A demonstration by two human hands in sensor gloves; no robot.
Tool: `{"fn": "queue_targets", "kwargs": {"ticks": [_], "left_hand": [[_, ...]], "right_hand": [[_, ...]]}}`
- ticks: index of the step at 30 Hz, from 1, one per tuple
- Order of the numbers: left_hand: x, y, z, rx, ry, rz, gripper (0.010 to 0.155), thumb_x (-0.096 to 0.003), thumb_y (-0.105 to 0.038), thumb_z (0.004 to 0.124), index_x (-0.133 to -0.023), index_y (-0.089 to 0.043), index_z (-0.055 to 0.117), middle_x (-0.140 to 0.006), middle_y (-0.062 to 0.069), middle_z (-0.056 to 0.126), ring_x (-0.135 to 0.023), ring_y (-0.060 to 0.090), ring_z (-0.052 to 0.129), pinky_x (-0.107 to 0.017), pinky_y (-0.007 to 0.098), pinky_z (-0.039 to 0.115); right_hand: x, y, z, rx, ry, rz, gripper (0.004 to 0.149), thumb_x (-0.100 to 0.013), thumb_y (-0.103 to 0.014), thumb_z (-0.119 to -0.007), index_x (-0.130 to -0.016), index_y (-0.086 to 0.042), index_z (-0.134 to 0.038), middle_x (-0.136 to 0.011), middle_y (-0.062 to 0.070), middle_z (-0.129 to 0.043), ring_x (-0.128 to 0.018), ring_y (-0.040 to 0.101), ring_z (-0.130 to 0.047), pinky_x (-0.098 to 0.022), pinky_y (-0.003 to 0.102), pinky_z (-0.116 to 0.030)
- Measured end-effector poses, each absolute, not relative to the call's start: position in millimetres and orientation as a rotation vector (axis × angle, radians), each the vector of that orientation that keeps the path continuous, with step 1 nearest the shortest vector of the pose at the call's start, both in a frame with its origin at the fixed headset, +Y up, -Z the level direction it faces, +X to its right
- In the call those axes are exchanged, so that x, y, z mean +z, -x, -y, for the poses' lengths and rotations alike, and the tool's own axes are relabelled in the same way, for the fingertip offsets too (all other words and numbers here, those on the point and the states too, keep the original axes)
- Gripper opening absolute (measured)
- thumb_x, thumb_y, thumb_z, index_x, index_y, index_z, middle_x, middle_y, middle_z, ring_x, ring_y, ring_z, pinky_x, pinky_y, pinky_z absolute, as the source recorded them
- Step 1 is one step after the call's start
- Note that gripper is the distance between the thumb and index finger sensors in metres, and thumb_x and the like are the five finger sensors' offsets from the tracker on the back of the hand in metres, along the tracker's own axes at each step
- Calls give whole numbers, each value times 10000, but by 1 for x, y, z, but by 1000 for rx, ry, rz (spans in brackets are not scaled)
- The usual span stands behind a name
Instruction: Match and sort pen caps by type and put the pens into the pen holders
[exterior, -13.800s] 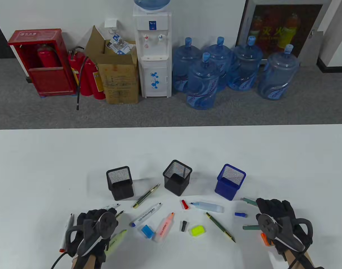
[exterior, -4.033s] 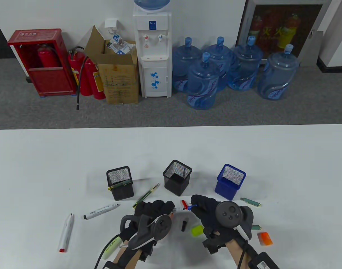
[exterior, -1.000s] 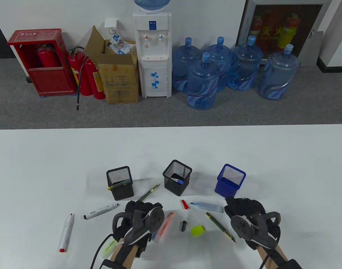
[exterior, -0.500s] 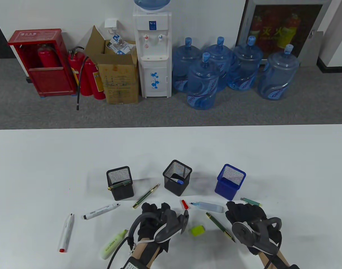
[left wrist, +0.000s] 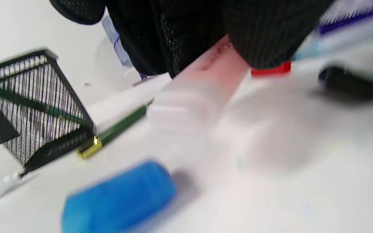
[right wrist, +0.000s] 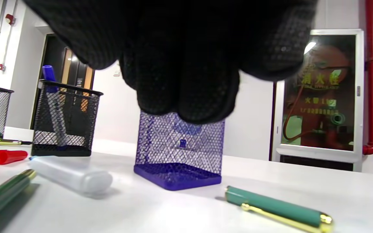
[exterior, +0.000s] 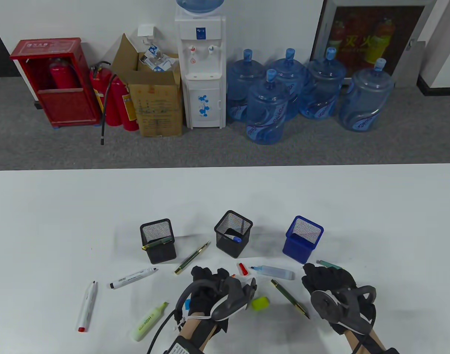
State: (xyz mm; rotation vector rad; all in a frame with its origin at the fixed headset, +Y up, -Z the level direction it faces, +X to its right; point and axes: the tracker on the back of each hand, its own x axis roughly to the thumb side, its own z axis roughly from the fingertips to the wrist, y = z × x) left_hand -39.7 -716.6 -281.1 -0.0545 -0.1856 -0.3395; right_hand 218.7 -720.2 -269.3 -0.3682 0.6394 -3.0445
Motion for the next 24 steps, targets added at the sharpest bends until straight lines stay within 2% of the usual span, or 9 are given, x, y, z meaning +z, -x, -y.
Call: {"fn": "queue_targets", "kwargs": {"ticks": [3,5,7,11,13,17,19,21,24], "left_hand": [[-274,51,694,-218,-19,238,660,-415,-389,764,-1051,-251,649,-939,-31,934,-967,326,851,-758,667,557],[-270,60,690,-149,-57,248,652,-434,-371,707,-1066,-266,587,-975,-18,864,-961,341,858,-754,680,571],[-267,68,693,-106,-110,254,644,-451,-335,643,-1081,-280,520,-1009,14,786,-918,344,884,-751,699,567],[-266,80,707,-134,-158,282,635,-441,-311,590,-1072,-341,521,-1008,11,766,-785,287,973,-717,680,648],[-268,85,713,-98,-150,289,634,-438,-313,582,-1069,-352,526,-1001,12,763,-728,273,972,-679,642,687],[-269,92,716,-61,-166,306,628,-435,-325,572,-1060,-365,535,-997,-13,779,-711,249,973,-672,601,695],[-270,93,717,-80,-153,294,627,-436,-330,573,-1061,-364,537,-996,-14,786,-707,245,978,-674,599,696],[-271,94,717,-66,-158,290,627,-436,-333,573,-1062,-361,536,-996,-13,787,-704,243,979,-678,598,692],[-272,94,718,-55,-150,288,628,-438,-334,573,-1065,-358,532,-997,-8,786,-706,245,976,-682,600,686]], "right_hand": [[-272,-228,719,-3058,316,-638,476,-414,-460,-748,-803,-212,-863,-638,-39,-1019,-486,146,-1072,-448,410,-914],[-273,-233,717,-3067,285,-640,472,-412,-459,-748,-800,-216,-865,-637,-42,-1020,-484,146,-1073,-447,409,-915],[-275,-239,715,-3070,245,-634,470,-414,-459,-748,-798,-216,-868,-632,-43,-1024,-480,145,-1074,-444,409,-917],[-283,-250,712,-3059,169,-570,471,-412,-462,-749,-799,-222,-871,-630,-47,-1026,-475,142,-1076,-442,407,-918],[-290,-255,710,-3009,106,-457,481,-410,-472,-746,-804,-227,-870,-635,-52,-1027,-481,141,-1077,-446,405,-919],[-296,-270,705,-2879,14,-158,560,-384,-536,-724,-841,-239,-849,-673,-61,-1025,-524,134,-1075,-473,405,-916],[-296,-275,704,-2876,-17,-4,628,-361,-579,-721,-873,-231,-827,-706,-60,-1014,-553,140,-1067,-491,411,-909],[-295,-279,707,-2877,-61,230,741,-325,-631,-726,-935,-213,-774,-758,-50,-996,-603,152,-1055,-520,425,-894],[-292,-281,716,-2879,-101,463,910,-277,-676,-762,-1030,-176,-659,-834,-14,-963,-674,178,-1037,-534,452,-895]]}}
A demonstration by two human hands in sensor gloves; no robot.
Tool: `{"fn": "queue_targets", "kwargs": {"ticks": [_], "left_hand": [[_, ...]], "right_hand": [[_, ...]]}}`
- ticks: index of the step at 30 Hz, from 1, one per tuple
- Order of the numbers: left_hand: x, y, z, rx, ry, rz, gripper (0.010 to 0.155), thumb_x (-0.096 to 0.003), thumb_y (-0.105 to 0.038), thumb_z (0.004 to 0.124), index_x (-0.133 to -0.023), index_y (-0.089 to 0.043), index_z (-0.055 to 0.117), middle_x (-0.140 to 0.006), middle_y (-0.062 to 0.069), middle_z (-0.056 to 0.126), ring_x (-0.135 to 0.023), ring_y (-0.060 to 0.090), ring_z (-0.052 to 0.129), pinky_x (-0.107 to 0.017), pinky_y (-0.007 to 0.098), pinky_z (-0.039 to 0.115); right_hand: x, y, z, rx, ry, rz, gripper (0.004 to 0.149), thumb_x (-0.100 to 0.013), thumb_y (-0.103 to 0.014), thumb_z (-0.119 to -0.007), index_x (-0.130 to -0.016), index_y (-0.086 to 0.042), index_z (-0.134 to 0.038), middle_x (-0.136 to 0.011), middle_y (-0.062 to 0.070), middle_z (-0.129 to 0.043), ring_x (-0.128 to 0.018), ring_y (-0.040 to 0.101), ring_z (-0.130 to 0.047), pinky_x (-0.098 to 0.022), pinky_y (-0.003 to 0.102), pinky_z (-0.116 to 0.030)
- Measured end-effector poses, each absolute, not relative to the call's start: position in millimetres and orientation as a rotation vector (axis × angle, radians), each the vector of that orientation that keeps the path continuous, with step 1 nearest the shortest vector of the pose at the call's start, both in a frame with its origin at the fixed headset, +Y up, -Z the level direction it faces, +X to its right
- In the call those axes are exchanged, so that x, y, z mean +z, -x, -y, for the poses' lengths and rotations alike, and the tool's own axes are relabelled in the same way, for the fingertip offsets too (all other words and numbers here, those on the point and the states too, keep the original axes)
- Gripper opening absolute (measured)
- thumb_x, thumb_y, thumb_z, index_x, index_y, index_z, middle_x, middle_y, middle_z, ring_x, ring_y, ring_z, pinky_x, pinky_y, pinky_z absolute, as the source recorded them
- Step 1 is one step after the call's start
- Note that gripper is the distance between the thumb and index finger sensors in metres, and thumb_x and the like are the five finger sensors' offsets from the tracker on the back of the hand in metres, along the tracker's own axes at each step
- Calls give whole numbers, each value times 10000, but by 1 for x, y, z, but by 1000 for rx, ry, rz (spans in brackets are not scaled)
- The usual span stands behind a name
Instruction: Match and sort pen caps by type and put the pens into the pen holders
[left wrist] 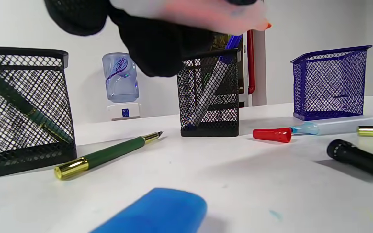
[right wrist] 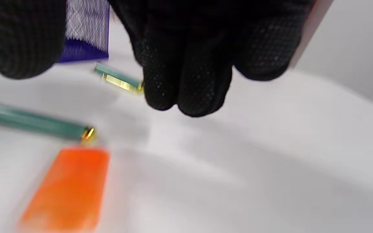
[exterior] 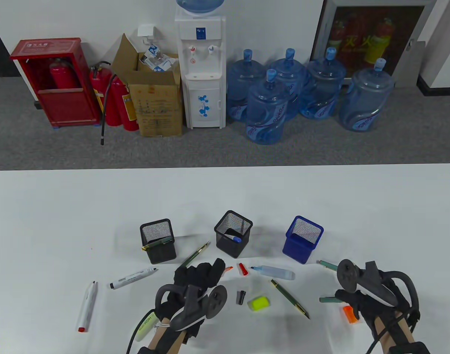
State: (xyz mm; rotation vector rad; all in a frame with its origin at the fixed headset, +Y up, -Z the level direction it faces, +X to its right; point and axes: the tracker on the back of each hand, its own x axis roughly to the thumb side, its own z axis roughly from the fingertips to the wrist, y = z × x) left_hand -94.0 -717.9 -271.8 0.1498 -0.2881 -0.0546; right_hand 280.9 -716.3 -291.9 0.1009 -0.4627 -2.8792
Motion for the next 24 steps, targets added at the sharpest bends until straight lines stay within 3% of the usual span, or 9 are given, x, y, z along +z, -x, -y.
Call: {"fn": "queue_targets", "kwargs": {"ticks": [4,9,12,16,21,24], "left_hand": [[-272,92,721,-56,-140,299,628,-439,-336,574,-1065,-359,533,-997,-6,788,-705,244,978,-683,601,686],[-271,90,722,-58,-129,306,628,-438,-338,576,-1064,-359,534,-998,-7,789,-706,243,977,-687,603,681],[-271,89,722,-58,-120,307,628,-438,-341,578,-1064,-360,534,-994,-6,794,-698,241,981,-685,601,685],[-271,89,723,-47,-106,311,629,-437,-344,580,-1064,-355,538,-990,-6,799,-688,238,982,-682,600,687],[-270,90,719,-4,-120,329,631,-432,-348,591,-1061,-339,541,-985,-20,822,-681,225,999,-678,588,706],[-271,91,717,38,-123,336,667,-430,-351,596,-1081,-315,457,-971,-42,845,-662,216,1017,-671,574,722]], "right_hand": [[-289,-277,732,-2771,-140,586,1000,-226,-691,-801,-1050,-153,-623,-810,-26,-971,-650,164,-1048,-504,432,-917],[-287,-273,742,-2757,-147,584,971,-238,-651,-840,-1031,-129,-639,-746,-46,-994,-579,133,-1069,-457,403,-938],[-288,-269,747,-2749,-148,554,899,-266,-563,-892,-1012,-118,-661,-699,-45,-1003,-494,107,-1080,-375,358,-974],[-290,-269,746,-2727,-140,589,859,-283,-531,-906,-1003,-120,-681,-713,-42,-1007,-493,118,-1081,-389,359,-973],[-294,-274,718,-2766,-171,496,775,-332,-512,-871,-1007,-175,-692,-765,-23,-970,-501,136,-1060,-412,365,-964],[-291,-259,690,-2973,-32,336,663,-378,-475,-833,-981,-218,-733,-823,7,-932,-537,166,-1041,-398,360,-959]]}}
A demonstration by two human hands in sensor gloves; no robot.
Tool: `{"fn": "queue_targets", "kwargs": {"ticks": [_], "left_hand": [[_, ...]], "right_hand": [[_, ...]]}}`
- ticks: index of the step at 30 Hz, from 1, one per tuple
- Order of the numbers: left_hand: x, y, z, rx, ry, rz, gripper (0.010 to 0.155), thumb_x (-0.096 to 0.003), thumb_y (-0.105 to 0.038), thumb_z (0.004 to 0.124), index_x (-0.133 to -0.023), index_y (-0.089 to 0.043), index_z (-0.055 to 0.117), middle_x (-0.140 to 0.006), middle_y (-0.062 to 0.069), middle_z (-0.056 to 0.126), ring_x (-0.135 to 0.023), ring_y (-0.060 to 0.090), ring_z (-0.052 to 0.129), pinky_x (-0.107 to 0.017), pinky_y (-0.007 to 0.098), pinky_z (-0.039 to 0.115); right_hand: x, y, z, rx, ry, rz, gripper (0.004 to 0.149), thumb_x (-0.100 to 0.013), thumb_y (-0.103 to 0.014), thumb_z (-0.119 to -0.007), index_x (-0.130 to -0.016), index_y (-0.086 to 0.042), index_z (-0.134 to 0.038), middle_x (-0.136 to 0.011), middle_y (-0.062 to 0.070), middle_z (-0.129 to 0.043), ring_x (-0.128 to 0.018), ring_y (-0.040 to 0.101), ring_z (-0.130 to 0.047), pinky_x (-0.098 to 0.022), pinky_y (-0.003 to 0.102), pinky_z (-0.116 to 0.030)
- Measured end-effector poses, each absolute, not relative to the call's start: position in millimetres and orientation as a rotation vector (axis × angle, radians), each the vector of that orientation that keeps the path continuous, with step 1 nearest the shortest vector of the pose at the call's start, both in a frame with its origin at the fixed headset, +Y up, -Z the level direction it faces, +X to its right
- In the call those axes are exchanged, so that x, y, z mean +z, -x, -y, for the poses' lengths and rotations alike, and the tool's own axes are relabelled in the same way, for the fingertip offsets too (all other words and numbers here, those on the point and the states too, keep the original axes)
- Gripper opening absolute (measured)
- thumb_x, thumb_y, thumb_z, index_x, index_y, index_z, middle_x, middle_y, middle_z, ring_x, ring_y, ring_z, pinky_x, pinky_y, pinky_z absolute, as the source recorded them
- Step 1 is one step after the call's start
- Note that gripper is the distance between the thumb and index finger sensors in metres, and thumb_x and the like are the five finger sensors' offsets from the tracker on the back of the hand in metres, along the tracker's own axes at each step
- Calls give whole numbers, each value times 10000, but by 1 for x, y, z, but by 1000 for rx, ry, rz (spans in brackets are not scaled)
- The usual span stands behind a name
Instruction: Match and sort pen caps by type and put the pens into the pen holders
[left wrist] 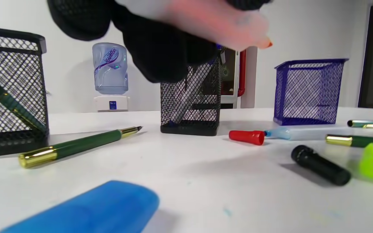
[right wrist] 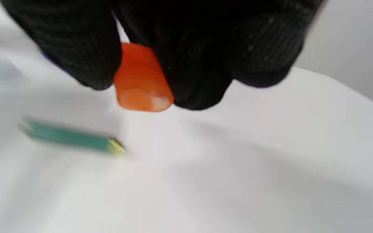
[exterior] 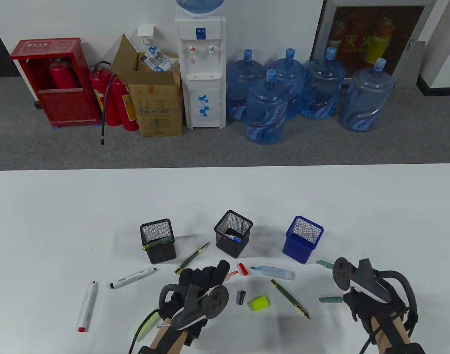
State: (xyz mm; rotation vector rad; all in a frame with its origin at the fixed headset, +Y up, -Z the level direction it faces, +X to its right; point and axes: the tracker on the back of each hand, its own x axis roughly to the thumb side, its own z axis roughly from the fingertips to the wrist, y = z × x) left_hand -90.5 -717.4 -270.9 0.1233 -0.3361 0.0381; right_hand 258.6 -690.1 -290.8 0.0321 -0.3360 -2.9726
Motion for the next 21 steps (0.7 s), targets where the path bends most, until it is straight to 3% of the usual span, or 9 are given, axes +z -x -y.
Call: {"fn": "queue_targets", "kwargs": {"ticks": [3,6,11,21], "left_hand": [[-272,90,719,78,-128,345,680,-427,-356,595,-1083,-310,421,-955,-54,866,-641,210,1032,-666,561,734],[-270,89,720,93,-144,358,679,-426,-357,592,-1080,-316,414,-952,-60,869,-633,207,1034,-666,556,736],[-267,90,720,171,-163,377,670,-426,-356,583,-1077,-319,426,-957,-67,862,-642,200,1029,-672,555,732],[-267,86,728,286,-140,380,665,-424,-359,578,-1072,-332,430,-951,-76,867,-638,199,1025,-673,546,730]], "right_hand": [[-287,-226,673,-3148,216,38,577,-384,-462,-813,-928,-269,-788,-857,-7,-907,-578,161,-1039,-394,333,-968],[-289,-193,675,-3369,377,-299,558,-358,-464,-827,-885,-281,-820,-829,-22,-924,-564,145,-1056,-389,320,-984],[-297,-159,696,-3698,596,-541,552,-341,-469,-843,-854,-264,-829,-794,-15,-933,-510,129,-1067,-330,288,-990],[-297,-155,722,-3870,552,-558,550,-363,-474,-819,-864,-249,-811,-797,-6,-928,-489,100,-1063,-331,285,-976]]}}
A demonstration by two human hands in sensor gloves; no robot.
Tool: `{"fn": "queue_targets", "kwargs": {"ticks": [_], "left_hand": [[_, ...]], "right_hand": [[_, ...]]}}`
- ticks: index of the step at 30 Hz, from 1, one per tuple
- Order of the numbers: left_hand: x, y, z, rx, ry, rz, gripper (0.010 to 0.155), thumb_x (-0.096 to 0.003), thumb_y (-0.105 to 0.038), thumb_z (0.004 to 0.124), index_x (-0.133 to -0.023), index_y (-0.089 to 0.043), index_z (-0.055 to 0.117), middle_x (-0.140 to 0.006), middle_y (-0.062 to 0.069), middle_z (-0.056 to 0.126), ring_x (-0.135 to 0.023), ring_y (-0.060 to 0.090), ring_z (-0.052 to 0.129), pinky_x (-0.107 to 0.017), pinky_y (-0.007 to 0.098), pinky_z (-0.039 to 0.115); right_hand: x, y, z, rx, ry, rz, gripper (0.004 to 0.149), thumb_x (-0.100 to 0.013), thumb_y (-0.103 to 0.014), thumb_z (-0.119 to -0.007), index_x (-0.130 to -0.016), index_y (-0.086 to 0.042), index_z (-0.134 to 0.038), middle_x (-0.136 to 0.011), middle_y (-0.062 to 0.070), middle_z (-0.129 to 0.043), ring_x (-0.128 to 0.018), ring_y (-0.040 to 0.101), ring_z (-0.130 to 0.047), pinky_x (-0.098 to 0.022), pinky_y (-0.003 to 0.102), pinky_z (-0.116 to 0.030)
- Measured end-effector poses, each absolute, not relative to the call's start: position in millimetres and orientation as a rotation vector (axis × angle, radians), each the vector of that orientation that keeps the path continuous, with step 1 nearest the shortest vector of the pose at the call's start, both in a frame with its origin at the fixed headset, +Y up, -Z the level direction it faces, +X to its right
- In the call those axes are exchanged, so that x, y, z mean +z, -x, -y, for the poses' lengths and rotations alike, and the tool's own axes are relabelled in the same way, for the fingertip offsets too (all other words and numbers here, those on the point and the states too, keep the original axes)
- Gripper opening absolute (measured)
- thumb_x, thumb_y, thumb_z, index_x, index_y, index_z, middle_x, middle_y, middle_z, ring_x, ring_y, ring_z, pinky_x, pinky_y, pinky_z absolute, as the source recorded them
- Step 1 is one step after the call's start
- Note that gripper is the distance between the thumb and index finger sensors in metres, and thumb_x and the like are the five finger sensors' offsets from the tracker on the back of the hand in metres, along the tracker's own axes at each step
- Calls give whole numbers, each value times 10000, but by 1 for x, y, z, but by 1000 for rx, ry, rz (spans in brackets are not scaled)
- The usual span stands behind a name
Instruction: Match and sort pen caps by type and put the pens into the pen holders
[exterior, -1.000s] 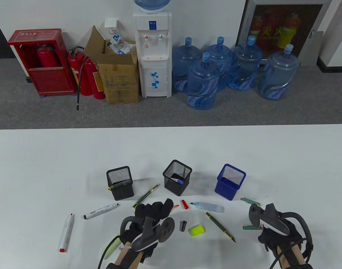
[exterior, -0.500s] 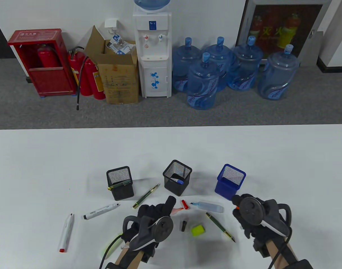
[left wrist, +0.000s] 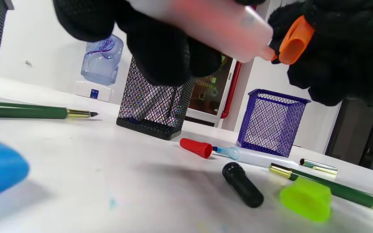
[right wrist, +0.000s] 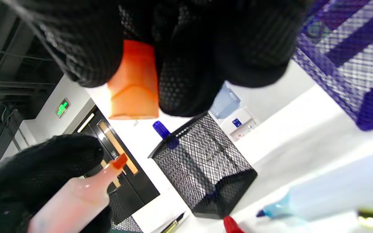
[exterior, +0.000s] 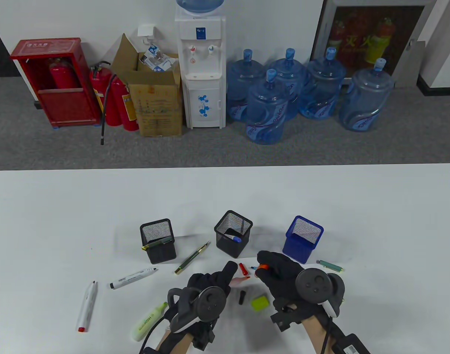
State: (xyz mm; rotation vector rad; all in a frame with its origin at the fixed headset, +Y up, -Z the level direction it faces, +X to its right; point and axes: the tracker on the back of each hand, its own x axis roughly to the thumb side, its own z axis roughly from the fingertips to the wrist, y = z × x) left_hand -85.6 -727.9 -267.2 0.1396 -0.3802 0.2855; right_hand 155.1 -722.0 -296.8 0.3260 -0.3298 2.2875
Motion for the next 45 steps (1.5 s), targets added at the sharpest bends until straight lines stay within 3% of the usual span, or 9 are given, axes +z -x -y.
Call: {"fn": "queue_targets", "kwargs": {"ticks": [10,14,17,21,28,45], "left_hand": [[-268,82,730,442,-111,381,664,-426,-358,580,-1071,-341,423,-957,-83,860,-648,204,1014,-688,547,713],[-269,86,730,458,-119,374,660,-427,-360,577,-1071,-334,434,-945,-64,873,-630,203,1020,-676,544,725],[-270,87,731,496,-93,378,647,-428,-362,574,-1065,-344,466,-921,-54,898,-583,206,1027,-645,532,747],[-271,88,732,510,-128,398,607,-426,-372,564,-1033,-358,556,-819,-32,962,-418,200,1035,-516,495,819],[-269,90,725,534,-185,409,583,-426,-370,559,-1007,-340,606,-723,-17,996,-309,211,1015,-467,487,841],[-269,95,718,567,-248,390,571,-431,-351,565,-998,-309,621,-610,-21,1027,-207,229,1008,-392,471,890]], "right_hand": [[-299,-153,741,2184,-255,144,542,-371,-485,-786,-863,-260,-822,-783,-12,-961,-448,70,-1081,-307,274,-979],[-300,-150,746,2213,-374,5,549,-396,-437,-789,-905,-231,-789,-815,12,-955,-488,92,-1079,-345,303,-969],[-299,-146,744,2295,-412,63,522,-393,-378,-800,-892,-226,-804,-790,12,-975,-470,96,-1087,-335,311,-972],[-293,-139,741,2410,-498,141,517,-391,-379,-777,-885,-230,-811,-733,-5,-1006,-384,77,-1079,-301,300,-973],[-286,-130,734,2419,-559,178,517,-395,-353,-757,-884,-197,-812,-690,1,-1021,-359,79,-1070,-299,302,-971],[-285,-122,731,2300,-566,135,514,-383,-338,-764,-862,-164,-830,-624,21,-1040,-282,72,-1066,-260,276,-989]]}}
